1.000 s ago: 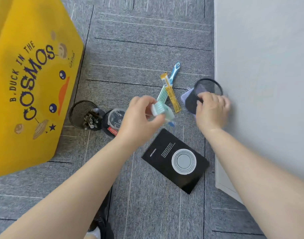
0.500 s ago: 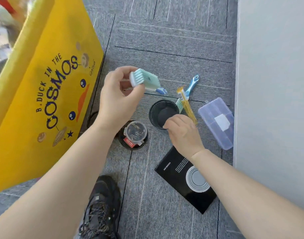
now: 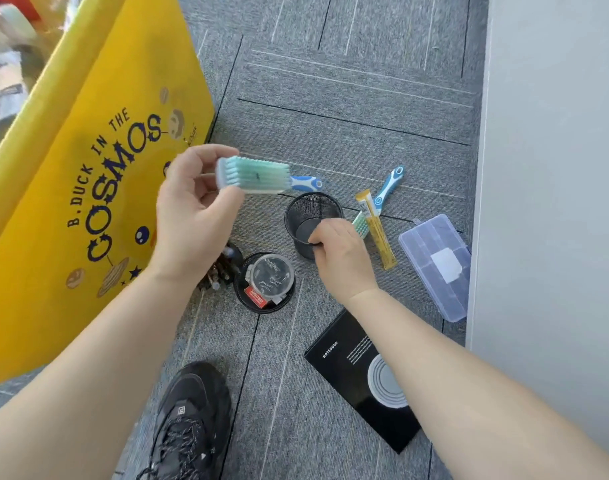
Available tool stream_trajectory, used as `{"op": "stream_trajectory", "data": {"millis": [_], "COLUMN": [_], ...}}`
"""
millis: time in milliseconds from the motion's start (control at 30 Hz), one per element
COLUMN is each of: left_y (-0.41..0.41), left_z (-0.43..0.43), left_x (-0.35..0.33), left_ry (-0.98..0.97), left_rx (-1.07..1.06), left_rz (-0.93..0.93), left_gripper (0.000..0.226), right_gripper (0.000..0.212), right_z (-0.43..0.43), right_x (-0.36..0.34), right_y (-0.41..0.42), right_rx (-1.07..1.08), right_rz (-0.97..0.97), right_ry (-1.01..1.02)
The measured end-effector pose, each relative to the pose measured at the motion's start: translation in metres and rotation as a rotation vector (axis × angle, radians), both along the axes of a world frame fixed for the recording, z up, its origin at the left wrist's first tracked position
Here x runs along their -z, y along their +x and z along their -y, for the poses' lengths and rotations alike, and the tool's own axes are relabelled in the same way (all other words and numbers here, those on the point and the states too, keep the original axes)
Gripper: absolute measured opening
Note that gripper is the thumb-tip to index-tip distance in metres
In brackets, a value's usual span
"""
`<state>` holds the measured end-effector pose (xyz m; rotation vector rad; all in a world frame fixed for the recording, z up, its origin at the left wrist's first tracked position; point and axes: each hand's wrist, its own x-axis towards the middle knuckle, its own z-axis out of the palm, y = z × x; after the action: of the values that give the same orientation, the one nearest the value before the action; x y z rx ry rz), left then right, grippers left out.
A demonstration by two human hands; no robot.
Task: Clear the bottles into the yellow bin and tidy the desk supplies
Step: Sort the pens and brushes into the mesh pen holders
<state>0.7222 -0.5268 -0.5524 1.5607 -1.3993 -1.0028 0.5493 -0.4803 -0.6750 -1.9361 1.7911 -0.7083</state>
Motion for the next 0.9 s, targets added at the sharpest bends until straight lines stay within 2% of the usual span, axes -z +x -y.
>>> {"op": "stream_trajectory", "data": {"millis": [100, 267, 400, 500, 567, 633, 733, 800, 900], "left_y": [0.003, 0.004, -0.004, -0.009, -0.011, -0.012, -0.016, -0.019, -0.021], "left_z": [0.0, 0.001, 0.001, 0.006, 0.009, 0.014, 0.021, 0.022, 0.021], "left_x": [0.013, 0.026, 0.037, 0.038, 0.035, 0.03, 0.028, 0.03, 0.037], "left_ry": [0.128, 0.167, 0.201, 0.182, 0.147, 0.101, 0.069, 0.091, 0.141], "left_rx": [0.043, 0.123, 0.2, 0.164, 0.144, 0.158, 0.214, 0.25, 0.265], "left_rz": [0.067, 0.124, 0.196, 0.214, 0.255, 0.289, 0.377, 0.403, 0.392], "left_gripper": [0.031, 0.036, 0.045, 0.043, 0.044, 0.044, 0.042, 0.044, 0.048], "right_gripper": [0.028, 0.027, 0.038, 0.039, 0.036, 0.034, 0.042, 0.044, 0.039], "right_z": [-0.01, -0.025, -0.006, 0.009, 0.013, 0.016, 0.022, 0.026, 0.027], "right_x": [-0.001, 0.011, 0.018, 0.015, 0.016, 0.021, 0.035, 0.038, 0.034], "right_y": [0.001, -0.028, -0.039, -0.043, -0.047, -0.054, -0.069, -0.075, -0.075], "right_rx": [0.073, 0.365, 0.378, 0.346, 0.417, 0.516, 0.511, 0.501, 0.507], "right_rz": [-0.034, 0.055, 0.228, 0.297, 0.354, 0.266, -0.088, -0.073, -0.006], "right_ry": [0.072, 0.016, 0.014, -0.045, -0.005, 0.072, 0.35, 0.517, 0.572]}}
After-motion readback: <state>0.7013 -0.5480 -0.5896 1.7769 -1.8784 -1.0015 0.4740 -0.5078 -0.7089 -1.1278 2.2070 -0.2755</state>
